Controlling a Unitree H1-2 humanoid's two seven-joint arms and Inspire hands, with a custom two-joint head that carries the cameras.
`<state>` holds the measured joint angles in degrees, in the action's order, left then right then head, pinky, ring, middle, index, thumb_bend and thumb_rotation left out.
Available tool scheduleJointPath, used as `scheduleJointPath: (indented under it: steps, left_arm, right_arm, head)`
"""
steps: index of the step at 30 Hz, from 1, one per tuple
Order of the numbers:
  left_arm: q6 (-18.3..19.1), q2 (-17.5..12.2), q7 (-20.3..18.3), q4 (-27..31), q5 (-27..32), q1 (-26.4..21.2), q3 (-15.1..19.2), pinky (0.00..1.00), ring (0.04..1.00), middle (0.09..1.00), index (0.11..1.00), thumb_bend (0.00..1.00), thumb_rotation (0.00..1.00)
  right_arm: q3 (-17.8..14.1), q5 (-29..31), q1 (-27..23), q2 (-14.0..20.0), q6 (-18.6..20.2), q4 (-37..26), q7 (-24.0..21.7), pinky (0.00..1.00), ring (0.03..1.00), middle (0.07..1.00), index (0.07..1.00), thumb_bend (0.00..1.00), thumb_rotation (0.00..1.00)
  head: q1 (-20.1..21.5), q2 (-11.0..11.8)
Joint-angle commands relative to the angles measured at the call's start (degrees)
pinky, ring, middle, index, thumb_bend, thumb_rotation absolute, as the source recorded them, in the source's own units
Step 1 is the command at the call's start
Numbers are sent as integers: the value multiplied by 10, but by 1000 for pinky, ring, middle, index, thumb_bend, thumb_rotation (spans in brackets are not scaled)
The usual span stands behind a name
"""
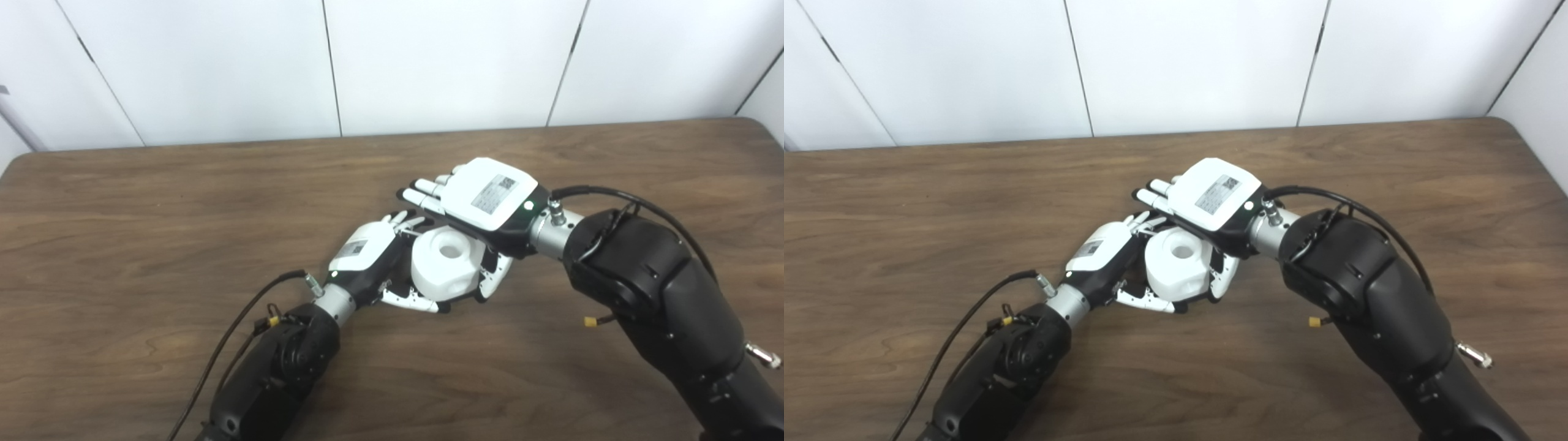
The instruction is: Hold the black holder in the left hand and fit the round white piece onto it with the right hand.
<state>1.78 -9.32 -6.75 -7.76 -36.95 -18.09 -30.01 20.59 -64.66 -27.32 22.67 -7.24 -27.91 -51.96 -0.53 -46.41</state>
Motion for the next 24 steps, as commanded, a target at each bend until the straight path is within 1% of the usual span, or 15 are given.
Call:
scheduleJointPath:
  steps: [1,7,8,10,13,15,16,17,20,21,24]
  left_arm:
    - [24,-7,-43,-26,-14,18,-19,1000,1000,917,482,524,59]
    - [26,-8,-45,-23,-15,19,-21,1000,1000,915,482,523,58]
    - [26,-8,-46,-23,-14,19,-20,1000,1000,915,482,523,57]
    - [23,-9,-45,-24,-14,18,-21,999,1000,915,482,523,58]
    - [20,-10,-43,-25,-12,20,-20,992,1000,917,482,523,58]
    - [20,-11,-44,-27,-11,20,-19,994,1000,917,482,523,58]
    - [19,-11,-44,-28,-9,20,-19,997,1000,917,482,523,58]
    - [18,-12,-44,-29,-7,20,-18,999,1000,918,482,523,57]
    - [13,-13,-42,-30,-4,21,-16,1000,1000,916,482,523,57]
    - [12,-14,-41,-31,-4,21,-16,1000,1000,916,482,523,57]
    - [13,-15,-41,-31,-4,20,-16,1000,1000,921,482,523,58]
  right_arm:
    - [-13,-2,-17,4,-1,-15,5,872,907,988,1000,1000,374]
    - [-22,7,-20,3,5,-17,5,834,893,985,1000,1000,375]
    - [-25,12,-24,2,9,-19,-1,837,895,989,1000,1000,375]
    - [-34,27,-38,4,25,-27,-35,844,910,998,1000,1000,383]
    - [-48,57,-68,15,51,-40,-104,834,927,1000,1000,1000,399]
    - [-62,89,-93,26,84,-44,-160,822,940,1000,1000,1000,384]
    - [-69,104,-103,32,102,-46,-182,817,942,1000,1000,1000,368]
    - [-72,126,-114,46,129,-47,-197,813,940,1000,1000,1000,347]
    - [-71,192,-142,101,207,-47,-208,781,938,1000,1000,1000,314]
    - [-69,209,-149,116,227,-46,-208,774,939,1000,1000,1000,309]
    - [-76,260,-157,151,263,-36,-205,790,955,1000,1000,1000,297]
  head:
    - [0,-1]
    - [-1,-2]
    - [-1,-2]
    - [-1,-2]
    - [0,-1]
    - [3,-1]
    - [4,0]
    - [5,0]
    - [7,0]
    - [7,0]
    - [7,2]
